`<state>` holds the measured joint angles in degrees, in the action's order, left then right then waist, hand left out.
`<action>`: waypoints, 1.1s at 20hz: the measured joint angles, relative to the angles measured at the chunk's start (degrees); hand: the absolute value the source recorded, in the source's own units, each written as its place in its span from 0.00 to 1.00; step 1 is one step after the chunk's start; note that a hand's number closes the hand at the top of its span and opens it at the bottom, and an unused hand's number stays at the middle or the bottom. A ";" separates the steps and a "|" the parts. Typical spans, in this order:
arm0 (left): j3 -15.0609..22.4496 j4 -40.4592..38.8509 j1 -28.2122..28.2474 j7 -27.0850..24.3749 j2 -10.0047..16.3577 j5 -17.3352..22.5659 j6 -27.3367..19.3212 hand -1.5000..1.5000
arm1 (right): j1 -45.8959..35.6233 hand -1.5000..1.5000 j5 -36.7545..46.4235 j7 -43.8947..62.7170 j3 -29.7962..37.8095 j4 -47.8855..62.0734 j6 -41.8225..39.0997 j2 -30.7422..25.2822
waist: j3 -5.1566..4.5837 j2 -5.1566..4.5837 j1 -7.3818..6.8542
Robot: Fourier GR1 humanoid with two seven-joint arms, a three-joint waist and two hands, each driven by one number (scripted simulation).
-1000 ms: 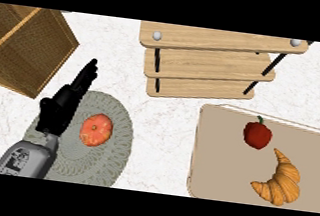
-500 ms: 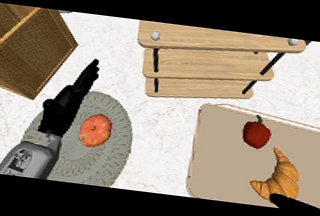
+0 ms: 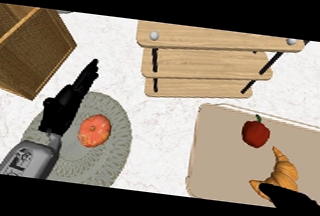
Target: Pick the croissant from the tray and place it in the tiered shelf
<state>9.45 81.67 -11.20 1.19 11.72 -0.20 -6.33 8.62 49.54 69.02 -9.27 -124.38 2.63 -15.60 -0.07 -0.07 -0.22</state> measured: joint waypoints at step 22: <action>-1.29 0.48 1.38 -0.40 -2.22 -2.14 1.10 0.50 | -1.03 0.00 7.55 -5.85 6.66 10.14 -6.00 12.06 | 0.06 0.06 0.27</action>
<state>8.16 82.15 -9.82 0.79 9.51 -2.34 -5.23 7.59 57.09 63.18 -2.61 -114.24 -3.37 -3.54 -0.01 0.00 0.05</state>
